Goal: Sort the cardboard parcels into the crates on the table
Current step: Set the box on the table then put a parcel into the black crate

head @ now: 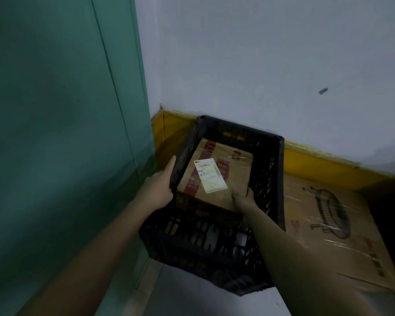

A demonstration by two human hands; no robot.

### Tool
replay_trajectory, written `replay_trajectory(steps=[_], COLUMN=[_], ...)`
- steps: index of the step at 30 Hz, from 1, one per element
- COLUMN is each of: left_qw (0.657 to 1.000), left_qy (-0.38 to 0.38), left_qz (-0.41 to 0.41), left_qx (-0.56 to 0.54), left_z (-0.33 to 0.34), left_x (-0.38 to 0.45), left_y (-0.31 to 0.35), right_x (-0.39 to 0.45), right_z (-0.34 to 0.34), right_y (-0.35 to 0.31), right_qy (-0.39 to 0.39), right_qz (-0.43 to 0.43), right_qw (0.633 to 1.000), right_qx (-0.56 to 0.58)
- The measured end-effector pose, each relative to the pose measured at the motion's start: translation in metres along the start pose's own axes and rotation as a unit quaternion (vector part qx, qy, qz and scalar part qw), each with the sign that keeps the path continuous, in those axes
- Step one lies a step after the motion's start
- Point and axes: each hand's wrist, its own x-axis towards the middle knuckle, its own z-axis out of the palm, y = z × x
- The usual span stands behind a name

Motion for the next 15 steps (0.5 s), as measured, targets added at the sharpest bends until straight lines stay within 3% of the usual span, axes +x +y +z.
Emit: replay_trajectory(steps=[7,15], left_qw=[1.000,1.000], left_qy=[0.001,-0.001], left_qz=[-0.004,-0.003], left_qx=[0.000,-0.011], left_z=[0.004,0.003], left_x=[0.001,0.000], left_y=[0.000,0.000], right_x=[0.010,0.021], right_z=[0.012,0.007], right_y=[0.002,0.013], right_qy=[0.059,0.040], right_qz=[-0.013,-0.038], right_qw=[0.998,0.995], right_qx=[-0.012,-0.080])
